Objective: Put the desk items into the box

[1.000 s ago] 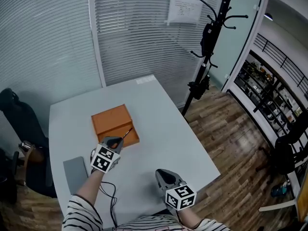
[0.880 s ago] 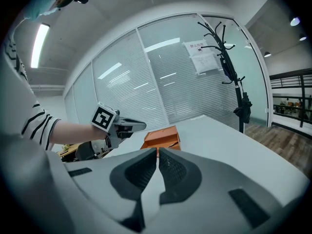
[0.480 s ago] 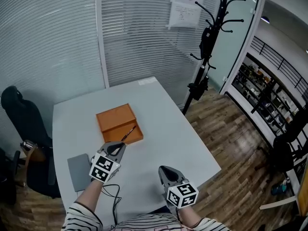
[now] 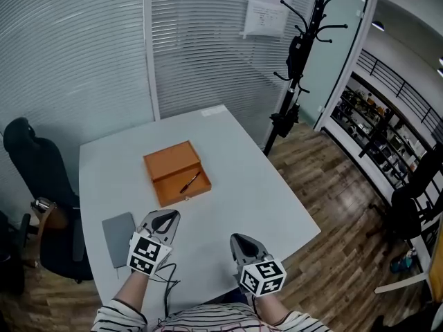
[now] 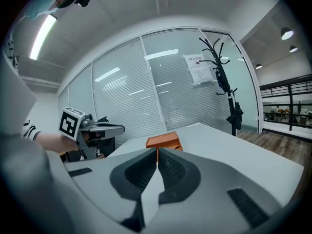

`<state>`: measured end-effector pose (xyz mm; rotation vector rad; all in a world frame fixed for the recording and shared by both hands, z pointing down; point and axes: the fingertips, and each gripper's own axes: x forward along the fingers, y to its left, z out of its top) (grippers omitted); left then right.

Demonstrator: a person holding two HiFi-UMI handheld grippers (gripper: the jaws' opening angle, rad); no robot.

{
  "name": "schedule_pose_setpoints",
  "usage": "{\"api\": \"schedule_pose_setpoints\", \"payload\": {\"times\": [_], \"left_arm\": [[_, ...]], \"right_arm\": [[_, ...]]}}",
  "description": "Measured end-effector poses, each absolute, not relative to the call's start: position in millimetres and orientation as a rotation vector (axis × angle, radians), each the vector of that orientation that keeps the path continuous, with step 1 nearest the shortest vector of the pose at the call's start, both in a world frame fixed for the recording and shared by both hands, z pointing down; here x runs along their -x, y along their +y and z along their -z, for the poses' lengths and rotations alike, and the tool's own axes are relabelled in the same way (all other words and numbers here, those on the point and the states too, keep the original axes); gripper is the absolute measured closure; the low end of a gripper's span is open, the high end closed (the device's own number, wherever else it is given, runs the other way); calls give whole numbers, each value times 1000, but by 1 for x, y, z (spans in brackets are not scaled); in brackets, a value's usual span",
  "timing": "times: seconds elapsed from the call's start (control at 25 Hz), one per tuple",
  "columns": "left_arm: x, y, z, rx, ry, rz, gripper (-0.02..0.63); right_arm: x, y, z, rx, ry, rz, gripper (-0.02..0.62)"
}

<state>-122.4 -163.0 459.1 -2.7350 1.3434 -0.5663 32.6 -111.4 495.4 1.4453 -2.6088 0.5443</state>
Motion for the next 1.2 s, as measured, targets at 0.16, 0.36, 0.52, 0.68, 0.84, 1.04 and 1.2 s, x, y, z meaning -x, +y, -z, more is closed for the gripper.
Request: {"api": "schedule_pose_setpoints", "payload": {"times": [0.16, 0.36, 0.52, 0.68, 0.84, 1.04, 1.2], "left_arm": [[135, -142, -463, 2754, 1393, 511, 583], [141, -118, -467, 2768, 1403, 484, 583], [141, -102, -472, 2779, 1419, 447, 583], [146, -88, -478, 2794, 1456, 418, 583], [151, -77, -485, 2798, 1482, 400, 583], [158, -67, -495, 2803, 1521, 391, 583], [162, -63, -499, 2809, 1544, 386, 582]], "right_arm": [[-24, -101, -500, -1458, -2600, -547, 568], [-20, -90, -502, -1469, -2582, -543, 568], [-20, -85, -505, -1481, -2563, -538, 569], [-14, -80, -509, -1473, -2545, -530, 569], [-9, -77, -512, -1462, -2534, -521, 569], [-5, -77, -515, -1460, -2524, -518, 569], [-6, -78, -513, -1467, -2513, -507, 571]]}}
